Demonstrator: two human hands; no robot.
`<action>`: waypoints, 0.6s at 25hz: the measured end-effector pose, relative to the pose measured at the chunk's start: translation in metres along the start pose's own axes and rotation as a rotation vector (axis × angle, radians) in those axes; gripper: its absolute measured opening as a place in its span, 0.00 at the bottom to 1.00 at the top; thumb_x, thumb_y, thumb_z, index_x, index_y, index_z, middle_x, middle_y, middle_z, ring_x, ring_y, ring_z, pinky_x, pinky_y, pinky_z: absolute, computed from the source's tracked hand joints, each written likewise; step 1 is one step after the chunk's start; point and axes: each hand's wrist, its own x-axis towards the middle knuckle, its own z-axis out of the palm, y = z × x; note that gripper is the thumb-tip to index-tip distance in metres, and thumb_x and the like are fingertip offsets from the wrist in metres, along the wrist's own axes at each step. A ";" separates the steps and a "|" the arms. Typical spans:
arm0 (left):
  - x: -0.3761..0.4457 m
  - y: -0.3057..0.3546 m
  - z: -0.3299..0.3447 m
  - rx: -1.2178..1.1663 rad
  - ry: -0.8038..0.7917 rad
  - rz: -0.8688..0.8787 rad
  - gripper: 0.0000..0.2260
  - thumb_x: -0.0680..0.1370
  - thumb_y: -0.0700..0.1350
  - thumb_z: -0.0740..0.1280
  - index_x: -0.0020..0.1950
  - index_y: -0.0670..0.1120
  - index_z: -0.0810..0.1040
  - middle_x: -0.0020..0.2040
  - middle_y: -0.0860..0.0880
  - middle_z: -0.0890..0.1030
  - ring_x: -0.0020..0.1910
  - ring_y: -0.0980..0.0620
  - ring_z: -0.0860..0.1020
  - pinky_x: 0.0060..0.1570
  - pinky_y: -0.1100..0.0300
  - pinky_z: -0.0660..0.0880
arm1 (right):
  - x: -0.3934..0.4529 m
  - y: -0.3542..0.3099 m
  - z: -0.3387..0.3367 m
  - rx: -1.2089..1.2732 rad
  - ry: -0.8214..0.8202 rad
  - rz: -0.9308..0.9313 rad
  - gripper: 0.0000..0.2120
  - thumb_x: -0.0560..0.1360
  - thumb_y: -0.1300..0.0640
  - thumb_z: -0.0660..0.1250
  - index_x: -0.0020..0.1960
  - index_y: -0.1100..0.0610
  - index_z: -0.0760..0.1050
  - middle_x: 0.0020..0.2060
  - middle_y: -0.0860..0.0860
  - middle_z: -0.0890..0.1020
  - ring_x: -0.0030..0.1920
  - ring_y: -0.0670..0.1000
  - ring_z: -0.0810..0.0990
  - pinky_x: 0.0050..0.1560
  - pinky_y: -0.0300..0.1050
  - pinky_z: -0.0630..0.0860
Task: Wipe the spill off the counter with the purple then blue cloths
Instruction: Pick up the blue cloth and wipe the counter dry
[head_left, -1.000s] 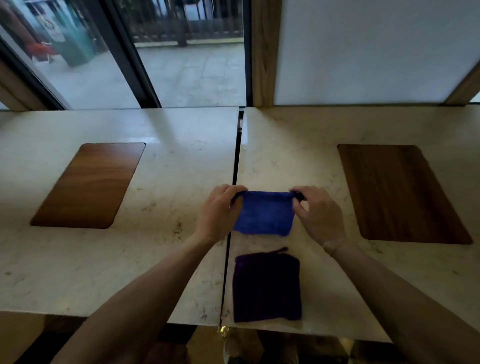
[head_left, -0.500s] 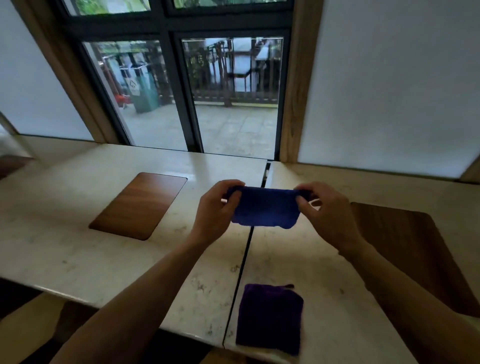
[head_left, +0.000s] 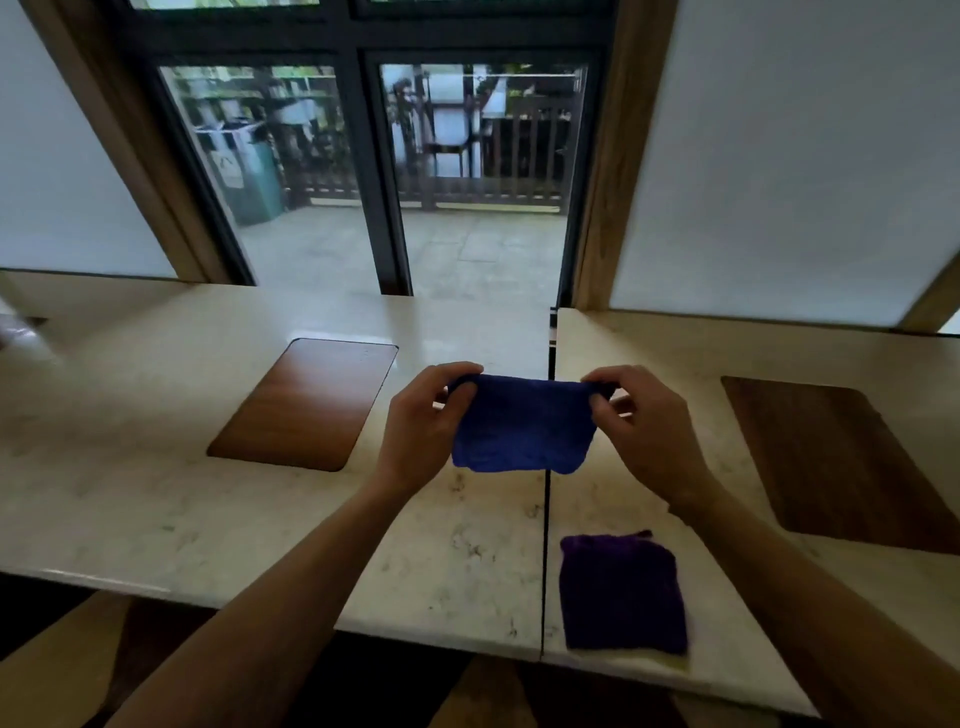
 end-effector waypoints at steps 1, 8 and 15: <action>-0.002 -0.009 -0.011 -0.002 -0.018 0.021 0.11 0.80 0.38 0.65 0.58 0.52 0.80 0.53 0.56 0.82 0.49 0.60 0.78 0.47 0.69 0.74 | -0.006 -0.008 0.011 -0.010 0.011 0.018 0.09 0.78 0.63 0.66 0.56 0.55 0.79 0.49 0.47 0.79 0.44 0.41 0.79 0.44 0.27 0.73; -0.034 -0.050 -0.051 -0.018 -0.195 0.014 0.11 0.81 0.39 0.64 0.60 0.51 0.80 0.53 0.57 0.80 0.50 0.60 0.77 0.46 0.71 0.73 | -0.065 -0.039 0.058 -0.076 0.051 0.143 0.10 0.79 0.63 0.66 0.59 0.56 0.78 0.51 0.47 0.78 0.42 0.43 0.79 0.43 0.29 0.76; -0.065 -0.061 -0.048 -0.051 -0.218 -0.028 0.10 0.81 0.39 0.64 0.59 0.50 0.80 0.51 0.54 0.81 0.48 0.58 0.78 0.44 0.70 0.75 | -0.094 -0.039 0.067 -0.032 0.053 0.260 0.10 0.80 0.62 0.65 0.60 0.56 0.78 0.52 0.49 0.80 0.45 0.46 0.80 0.44 0.35 0.79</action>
